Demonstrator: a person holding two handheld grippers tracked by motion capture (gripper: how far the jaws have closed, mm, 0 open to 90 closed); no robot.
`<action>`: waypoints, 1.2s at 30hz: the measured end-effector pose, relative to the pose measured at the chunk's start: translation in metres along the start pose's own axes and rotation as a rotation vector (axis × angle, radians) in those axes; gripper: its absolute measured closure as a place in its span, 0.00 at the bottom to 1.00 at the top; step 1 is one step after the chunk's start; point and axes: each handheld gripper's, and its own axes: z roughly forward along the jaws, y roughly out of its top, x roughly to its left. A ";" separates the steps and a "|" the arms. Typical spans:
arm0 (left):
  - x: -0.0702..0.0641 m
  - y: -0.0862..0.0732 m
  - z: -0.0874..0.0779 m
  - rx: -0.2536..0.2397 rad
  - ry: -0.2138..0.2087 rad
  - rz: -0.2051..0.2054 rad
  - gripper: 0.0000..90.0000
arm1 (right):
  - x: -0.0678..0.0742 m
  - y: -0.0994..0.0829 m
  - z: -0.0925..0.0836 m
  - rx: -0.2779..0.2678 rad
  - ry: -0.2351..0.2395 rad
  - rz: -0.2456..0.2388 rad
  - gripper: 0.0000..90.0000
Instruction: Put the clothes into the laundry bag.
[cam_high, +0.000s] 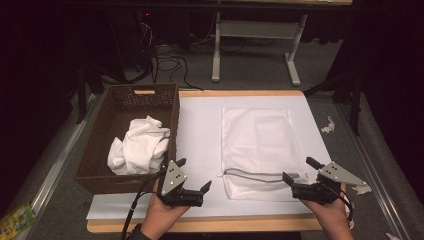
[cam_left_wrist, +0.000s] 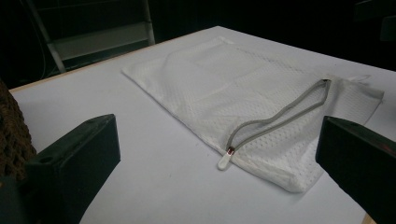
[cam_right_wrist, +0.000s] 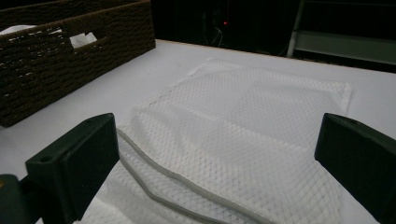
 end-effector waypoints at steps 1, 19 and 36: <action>0.000 0.000 0.000 0.002 -0.003 -0.001 0.01 | 0.000 0.000 0.000 -0.001 -0.002 -0.003 0.00; -0.012 -0.007 0.013 0.036 -0.080 -0.009 0.01 | -0.001 0.001 -0.001 -0.005 0.000 0.003 0.01; -0.039 -0.026 0.064 0.216 -0.220 -0.019 0.19 | -0.003 -0.002 -0.002 0.001 -0.007 0.007 0.01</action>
